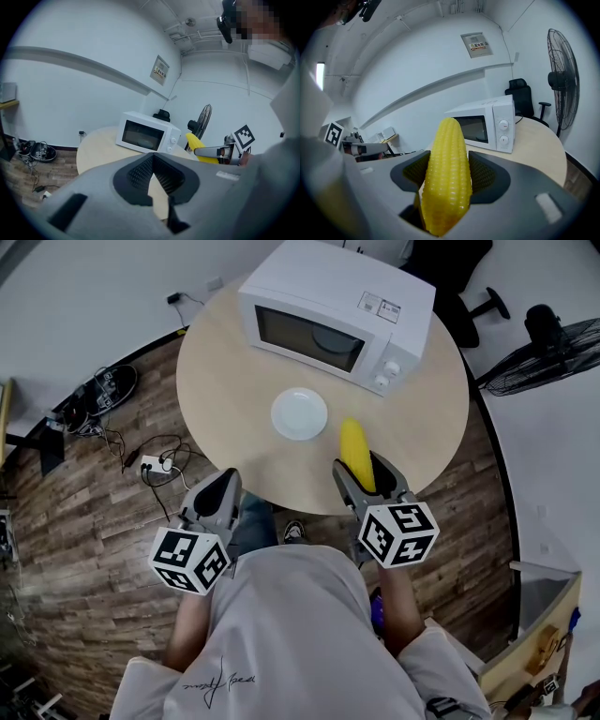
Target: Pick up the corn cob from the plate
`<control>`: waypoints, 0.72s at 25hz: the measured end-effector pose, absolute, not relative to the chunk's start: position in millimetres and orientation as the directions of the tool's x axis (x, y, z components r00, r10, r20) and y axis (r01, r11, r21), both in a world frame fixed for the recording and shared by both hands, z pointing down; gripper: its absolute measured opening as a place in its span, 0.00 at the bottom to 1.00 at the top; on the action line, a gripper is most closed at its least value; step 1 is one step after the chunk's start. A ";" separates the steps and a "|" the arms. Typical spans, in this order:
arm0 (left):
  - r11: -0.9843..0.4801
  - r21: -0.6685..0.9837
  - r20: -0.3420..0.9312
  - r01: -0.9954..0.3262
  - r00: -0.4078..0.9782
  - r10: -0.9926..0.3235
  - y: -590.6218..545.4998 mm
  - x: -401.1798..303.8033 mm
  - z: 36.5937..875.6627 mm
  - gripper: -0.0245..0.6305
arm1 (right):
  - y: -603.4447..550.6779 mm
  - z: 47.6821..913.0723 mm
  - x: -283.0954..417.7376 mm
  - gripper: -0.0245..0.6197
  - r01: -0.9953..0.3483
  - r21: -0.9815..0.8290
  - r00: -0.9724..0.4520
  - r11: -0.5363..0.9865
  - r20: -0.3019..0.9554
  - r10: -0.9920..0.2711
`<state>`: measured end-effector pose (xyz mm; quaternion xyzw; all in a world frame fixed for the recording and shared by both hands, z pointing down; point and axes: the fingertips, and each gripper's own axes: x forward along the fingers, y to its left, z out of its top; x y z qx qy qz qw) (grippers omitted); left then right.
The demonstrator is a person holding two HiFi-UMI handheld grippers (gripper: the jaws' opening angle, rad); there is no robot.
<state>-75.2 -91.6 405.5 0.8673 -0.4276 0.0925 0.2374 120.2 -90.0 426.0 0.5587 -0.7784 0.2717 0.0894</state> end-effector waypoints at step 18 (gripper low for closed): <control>-0.517 0.339 0.352 -0.786 0.616 -0.705 -83.5 -77.1 402.5 0.02 | -70.9 421.6 125.3 0.45 -0.885 -0.382 -0.429 0.268 0.439 -0.790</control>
